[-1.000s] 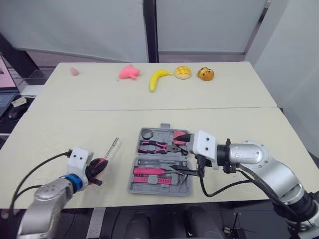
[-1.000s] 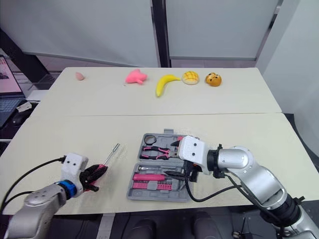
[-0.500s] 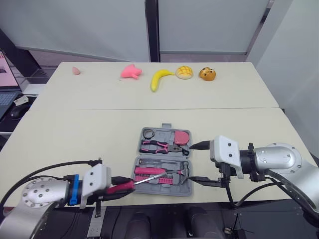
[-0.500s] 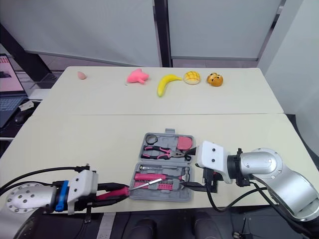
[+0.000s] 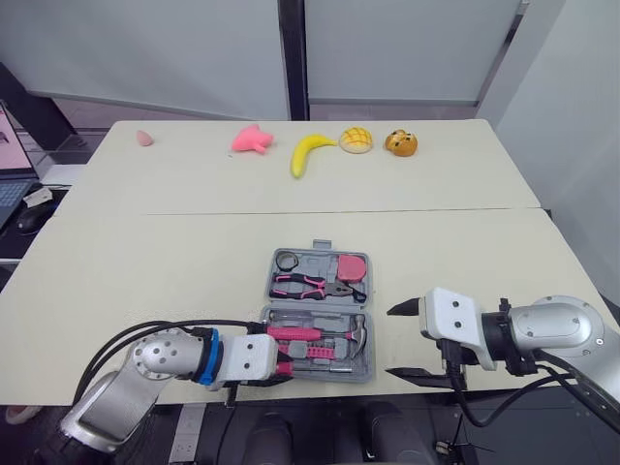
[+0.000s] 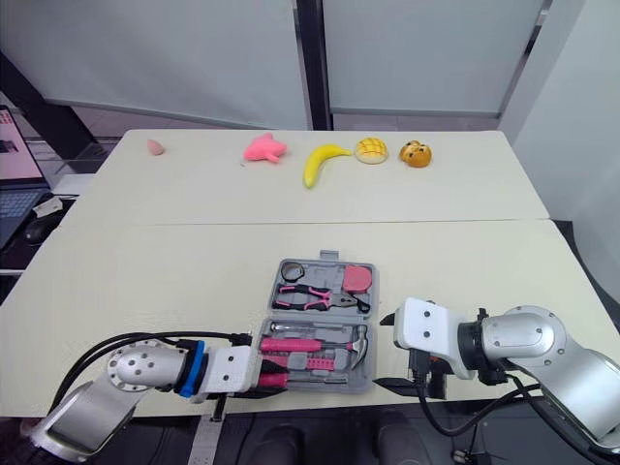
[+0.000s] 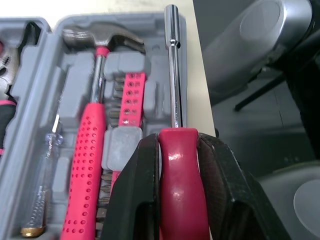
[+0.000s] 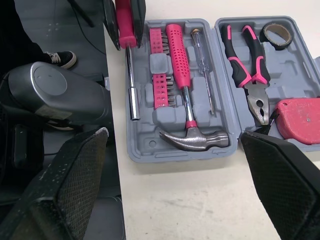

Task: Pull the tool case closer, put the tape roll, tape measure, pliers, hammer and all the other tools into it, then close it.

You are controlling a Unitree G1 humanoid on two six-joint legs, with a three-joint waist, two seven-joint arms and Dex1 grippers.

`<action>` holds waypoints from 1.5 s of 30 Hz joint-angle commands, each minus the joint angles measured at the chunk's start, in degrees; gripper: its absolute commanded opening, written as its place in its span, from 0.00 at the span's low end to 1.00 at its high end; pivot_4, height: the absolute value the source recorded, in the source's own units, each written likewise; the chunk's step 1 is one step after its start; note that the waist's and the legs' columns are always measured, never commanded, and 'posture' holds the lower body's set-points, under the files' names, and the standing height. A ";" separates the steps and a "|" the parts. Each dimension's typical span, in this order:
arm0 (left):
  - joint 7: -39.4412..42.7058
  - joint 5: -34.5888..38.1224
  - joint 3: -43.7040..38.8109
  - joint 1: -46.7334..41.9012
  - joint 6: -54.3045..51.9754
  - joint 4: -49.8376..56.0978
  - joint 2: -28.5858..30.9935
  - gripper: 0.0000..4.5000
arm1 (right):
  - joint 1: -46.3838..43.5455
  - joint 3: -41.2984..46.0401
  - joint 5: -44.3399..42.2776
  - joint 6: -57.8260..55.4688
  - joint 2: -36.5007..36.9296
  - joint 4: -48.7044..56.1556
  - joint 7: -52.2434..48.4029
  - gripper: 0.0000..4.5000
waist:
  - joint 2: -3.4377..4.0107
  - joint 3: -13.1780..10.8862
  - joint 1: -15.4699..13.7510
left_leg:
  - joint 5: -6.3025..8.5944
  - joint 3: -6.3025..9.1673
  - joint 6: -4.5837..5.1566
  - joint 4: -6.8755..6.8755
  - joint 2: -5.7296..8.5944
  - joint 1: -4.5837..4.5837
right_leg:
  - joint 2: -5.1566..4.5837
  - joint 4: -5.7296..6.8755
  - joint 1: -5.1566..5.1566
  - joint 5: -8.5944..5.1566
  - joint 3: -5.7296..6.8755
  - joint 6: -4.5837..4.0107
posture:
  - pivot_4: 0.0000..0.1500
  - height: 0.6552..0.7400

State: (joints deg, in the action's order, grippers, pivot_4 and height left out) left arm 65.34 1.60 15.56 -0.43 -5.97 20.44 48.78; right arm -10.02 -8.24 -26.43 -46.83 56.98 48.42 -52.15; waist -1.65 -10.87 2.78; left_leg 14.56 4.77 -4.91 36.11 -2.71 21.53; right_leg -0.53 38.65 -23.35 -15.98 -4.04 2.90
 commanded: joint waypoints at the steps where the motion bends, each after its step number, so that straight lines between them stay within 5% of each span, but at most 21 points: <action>1: -0.76 -2.70 2.62 -1.46 2.11 -1.90 -1.24 0.16 | -0.37 0.70 -0.25 0.25 0.64 1.84 0.22 1.00 | -0.01 0.00 0.01 | 0.00 0.00 0.00 0.00 0.00 0.00 | 0.00 0.00 0.00 0.00 0.00 0.00 | 1.00 1.00; 14: -2.40 -6.98 5.71 -4.06 7.90 -11.52 -4.08 0.16 | -1.61 0.98 -1.25 -1.47 0.57 2.40 0.25 1.00 | 0.28 0.17 -0.50 | 0.00 0.00 0.01 0.01 0.02 -0.07 | 0.00 0.02 0.08 0.03 -0.03 0.04 | 1.00 1.00; 28: 2.93 0.78 1.41 -5.55 -7.46 3.14 0.81 0.16 | -2.41 1.48 -4.51 -3.06 0.14 2.92 1.61 1.00 | 0.28 0.16 -0.90 | 0.00 0.02 0.01 0.02 0.01 -0.01 | 0.02 0.02 0.04 0.05 -0.02 0.08 | 1.00 1.00; 45: 3.05 -3.48 8.42 -12.19 -14.58 1.54 -1.86 0.16 | -1.77 0.89 -3.74 -2.48 0.79 2.76 1.89 1.00 | 0.27 0.16 -0.91 | -0.01 0.03 0.01 0.03 0.01 0.02 | 0.03 0.01 0.04 0.04 -0.01 0.08 | 1.00 1.00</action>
State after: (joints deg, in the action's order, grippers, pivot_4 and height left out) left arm 68.47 -1.45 23.56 -11.49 -19.83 21.14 47.24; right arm -11.91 -8.11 -30.29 -49.94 57.07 49.68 -50.36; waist -1.38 -10.71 1.87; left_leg 14.55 4.80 -4.91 36.15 -2.69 21.55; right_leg -0.50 38.67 -23.31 -15.94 -4.05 2.98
